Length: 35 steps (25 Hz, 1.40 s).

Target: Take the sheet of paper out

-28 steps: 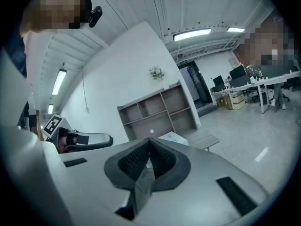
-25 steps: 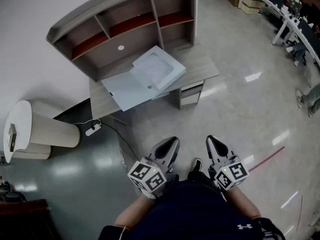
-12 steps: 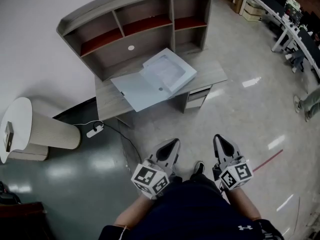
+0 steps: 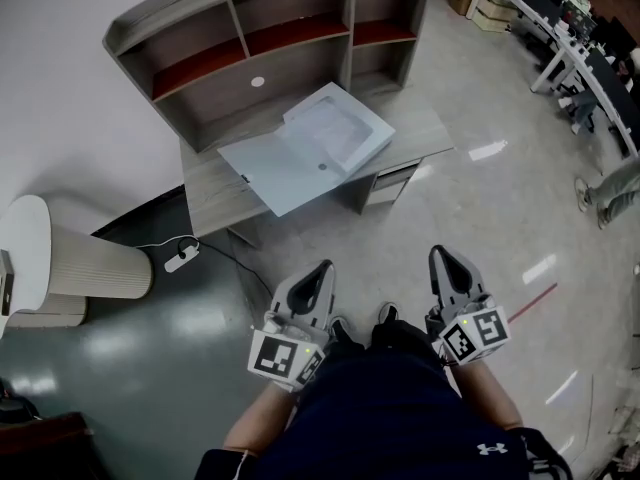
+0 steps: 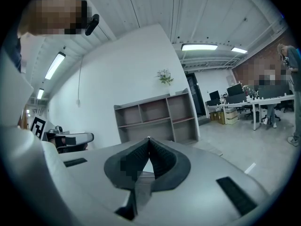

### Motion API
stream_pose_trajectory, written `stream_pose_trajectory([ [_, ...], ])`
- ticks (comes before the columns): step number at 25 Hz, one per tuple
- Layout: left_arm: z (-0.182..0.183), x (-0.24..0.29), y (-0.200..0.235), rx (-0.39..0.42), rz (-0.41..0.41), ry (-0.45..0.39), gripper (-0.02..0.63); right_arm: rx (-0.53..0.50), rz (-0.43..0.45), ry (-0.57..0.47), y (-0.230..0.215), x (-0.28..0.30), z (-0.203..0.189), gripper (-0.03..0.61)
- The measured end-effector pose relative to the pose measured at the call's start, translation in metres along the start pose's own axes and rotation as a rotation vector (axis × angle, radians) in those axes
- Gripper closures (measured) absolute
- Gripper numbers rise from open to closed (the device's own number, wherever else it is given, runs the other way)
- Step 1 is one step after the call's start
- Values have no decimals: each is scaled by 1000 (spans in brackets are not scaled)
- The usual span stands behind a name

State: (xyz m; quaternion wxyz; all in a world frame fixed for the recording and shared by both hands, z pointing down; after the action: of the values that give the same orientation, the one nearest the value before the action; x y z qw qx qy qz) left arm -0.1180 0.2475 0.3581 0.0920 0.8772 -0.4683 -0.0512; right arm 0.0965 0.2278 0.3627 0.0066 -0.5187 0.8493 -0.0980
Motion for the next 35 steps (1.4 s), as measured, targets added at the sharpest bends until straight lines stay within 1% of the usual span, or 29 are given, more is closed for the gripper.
stream_pose_trajectory([
  [4,1,3,13,-27,22,-6,600,5,7,12,2,8,-1,566],
  [8,-2,23,19,-18,38,18,600,19,11,19,-12,25,-4,566],
  [12,-1,46,30,7,76,38,600,45,34,24,-31,52,-8,566],
  [16,2,80,44,17,118,47,600,68,78,25,-57,88,-3,566],
  [20,5,129,54,37,147,64,600,87,120,25,-90,126,6,566],
  [23,5,161,61,34,179,79,600,107,144,32,-116,150,9,566],
  [26,4,184,69,24,219,96,600,120,166,35,-138,170,14,566],
  [30,0,207,78,47,250,129,600,136,189,39,-163,189,19,566],
  [32,-3,217,81,33,272,136,600,143,198,41,-174,195,20,566],
  [35,-5,232,90,-29,308,129,600,149,208,44,-188,203,22,566],
])
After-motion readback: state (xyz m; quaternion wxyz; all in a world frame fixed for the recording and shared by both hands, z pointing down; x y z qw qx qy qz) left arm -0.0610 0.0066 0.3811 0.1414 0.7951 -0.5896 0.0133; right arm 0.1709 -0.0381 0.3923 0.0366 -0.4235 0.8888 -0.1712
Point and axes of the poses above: the fingertips, and each gripper's own axes: x forward along the fingers, y to its left, z out of its top, the point moved 3 cm from there along -x, backward along the fingers, and after that the axes turned 1 degree about -y, right-handed, at the moved point
